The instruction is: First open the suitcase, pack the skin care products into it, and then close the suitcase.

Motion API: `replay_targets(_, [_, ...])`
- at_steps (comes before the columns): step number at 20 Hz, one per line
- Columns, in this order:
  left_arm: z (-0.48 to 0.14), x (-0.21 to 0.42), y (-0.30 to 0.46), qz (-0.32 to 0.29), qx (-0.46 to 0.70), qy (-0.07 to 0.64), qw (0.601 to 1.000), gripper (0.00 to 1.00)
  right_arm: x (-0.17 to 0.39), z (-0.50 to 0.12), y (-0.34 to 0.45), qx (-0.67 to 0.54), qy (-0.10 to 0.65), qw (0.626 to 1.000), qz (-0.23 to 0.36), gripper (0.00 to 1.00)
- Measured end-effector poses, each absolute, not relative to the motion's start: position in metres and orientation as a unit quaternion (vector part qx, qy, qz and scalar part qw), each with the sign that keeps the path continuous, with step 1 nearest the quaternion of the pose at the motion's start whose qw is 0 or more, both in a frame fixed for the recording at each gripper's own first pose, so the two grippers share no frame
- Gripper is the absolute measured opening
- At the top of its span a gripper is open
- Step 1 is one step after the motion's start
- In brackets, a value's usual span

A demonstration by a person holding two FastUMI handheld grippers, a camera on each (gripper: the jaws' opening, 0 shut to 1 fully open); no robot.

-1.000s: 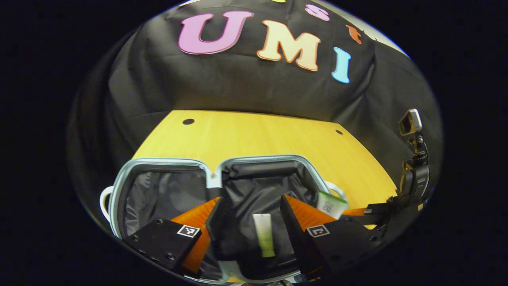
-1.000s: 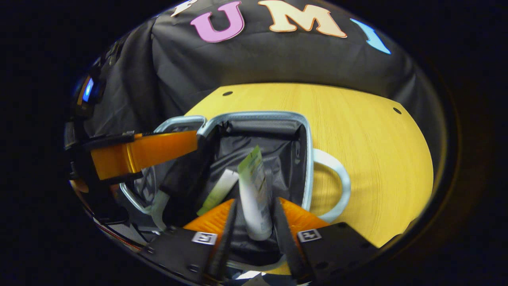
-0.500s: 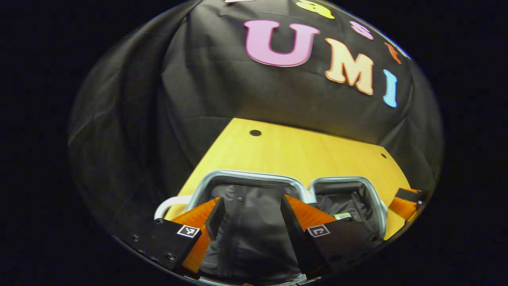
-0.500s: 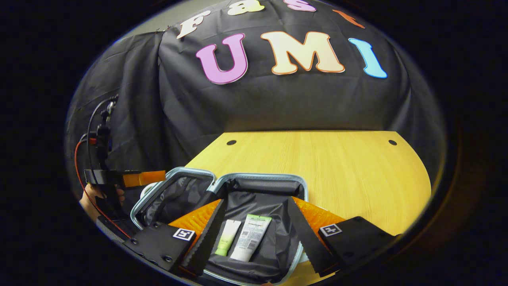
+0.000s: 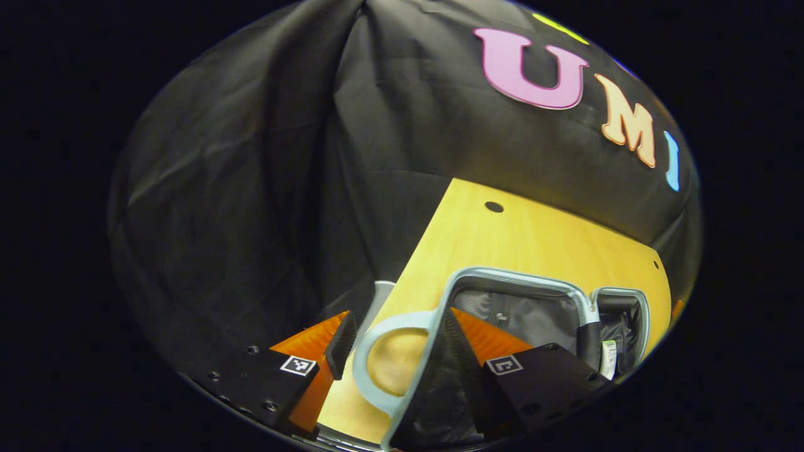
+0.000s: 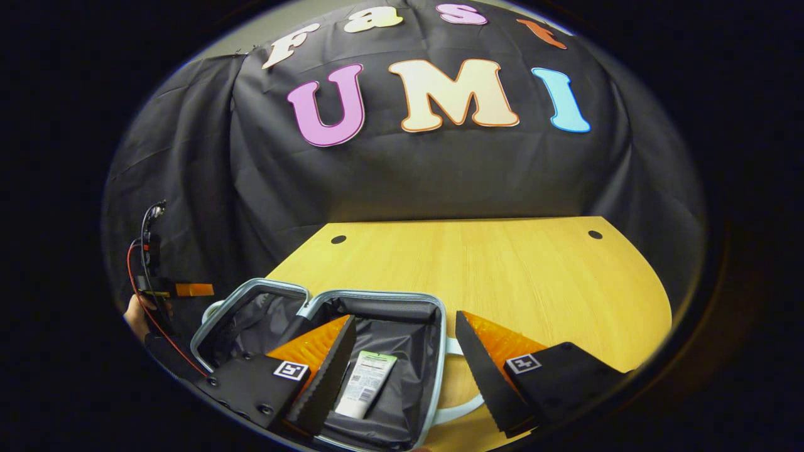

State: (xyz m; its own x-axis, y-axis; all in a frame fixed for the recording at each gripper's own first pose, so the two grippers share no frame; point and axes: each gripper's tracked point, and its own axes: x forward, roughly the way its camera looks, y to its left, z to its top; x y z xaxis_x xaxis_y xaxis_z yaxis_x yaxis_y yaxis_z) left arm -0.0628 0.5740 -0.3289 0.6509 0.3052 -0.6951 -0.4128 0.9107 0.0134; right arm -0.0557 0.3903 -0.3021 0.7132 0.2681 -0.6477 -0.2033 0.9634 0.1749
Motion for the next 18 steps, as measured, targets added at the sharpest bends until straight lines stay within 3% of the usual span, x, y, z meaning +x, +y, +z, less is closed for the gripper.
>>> replay_targets(6, [-0.37,-0.078,0.591,0.214,-0.118,0.4,0.884,0.83,-0.054,-0.301,0.378,0.038,0.357,0.926,0.113,0.98])
replay_targets(9, [-0.392,-0.088,0.596,0.208,-0.135,0.427,0.87,0.76,-0.053,-0.301,0.373,0.035,0.356,0.928,0.108,0.98])
replay_targets(11, [-0.402,-0.097,0.604,0.214,-0.133,0.446,0.859,0.62,-0.053,-0.299,0.371,0.032,0.353,0.929,0.105,0.98])
replay_targets(14, [-0.401,-0.089,0.591,0.196,-0.128,0.446,0.864,0.12,-0.054,-0.296,0.363,0.023,0.346,0.932,0.104,0.98])
replay_targets(18, [-0.374,-0.087,0.582,0.189,-0.099,0.439,0.873,0.04,-0.053,-0.289,0.349,0.026,0.335,0.937,0.099,0.98])
